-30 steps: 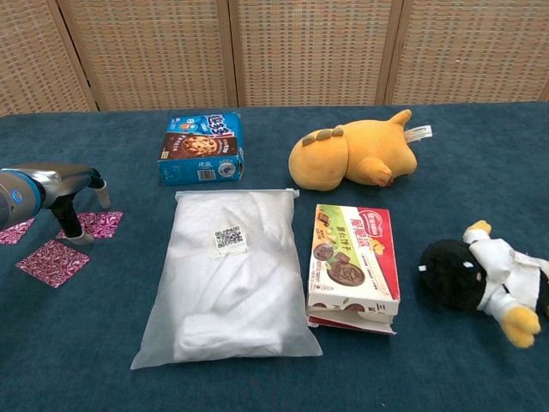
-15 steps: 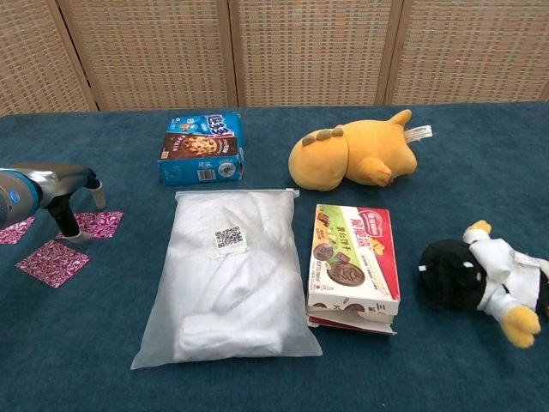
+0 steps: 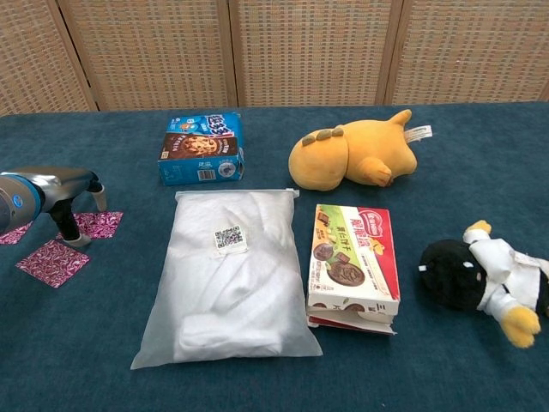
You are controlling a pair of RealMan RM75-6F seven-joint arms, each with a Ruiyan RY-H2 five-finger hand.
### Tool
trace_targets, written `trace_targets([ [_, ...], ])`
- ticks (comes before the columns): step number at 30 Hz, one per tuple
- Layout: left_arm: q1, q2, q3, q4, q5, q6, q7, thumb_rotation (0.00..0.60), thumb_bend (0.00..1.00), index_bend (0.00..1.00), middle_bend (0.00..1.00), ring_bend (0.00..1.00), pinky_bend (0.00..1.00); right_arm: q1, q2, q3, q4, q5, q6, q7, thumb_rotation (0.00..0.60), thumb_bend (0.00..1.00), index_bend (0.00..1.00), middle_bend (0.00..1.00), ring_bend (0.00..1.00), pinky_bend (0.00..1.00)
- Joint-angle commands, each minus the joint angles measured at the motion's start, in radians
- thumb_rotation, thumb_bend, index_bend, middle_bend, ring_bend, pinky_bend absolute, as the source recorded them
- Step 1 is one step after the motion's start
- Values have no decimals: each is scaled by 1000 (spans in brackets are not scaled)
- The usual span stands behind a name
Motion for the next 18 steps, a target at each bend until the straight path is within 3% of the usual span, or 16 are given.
trace_targets([
  [1, 0, -1, 1, 2, -4, -2, 4, 600, 331, 286, 0, 0, 0, 0, 0, 0, 0, 0, 1, 1, 600, 0, 0, 0, 0, 0],
  [18, 10, 1, 3, 13, -13, -14, 0, 600, 361, 335, 0, 0, 0, -1, 0, -1, -1, -1, 2, -1, 600, 0, 0, 0, 0, 0],
])
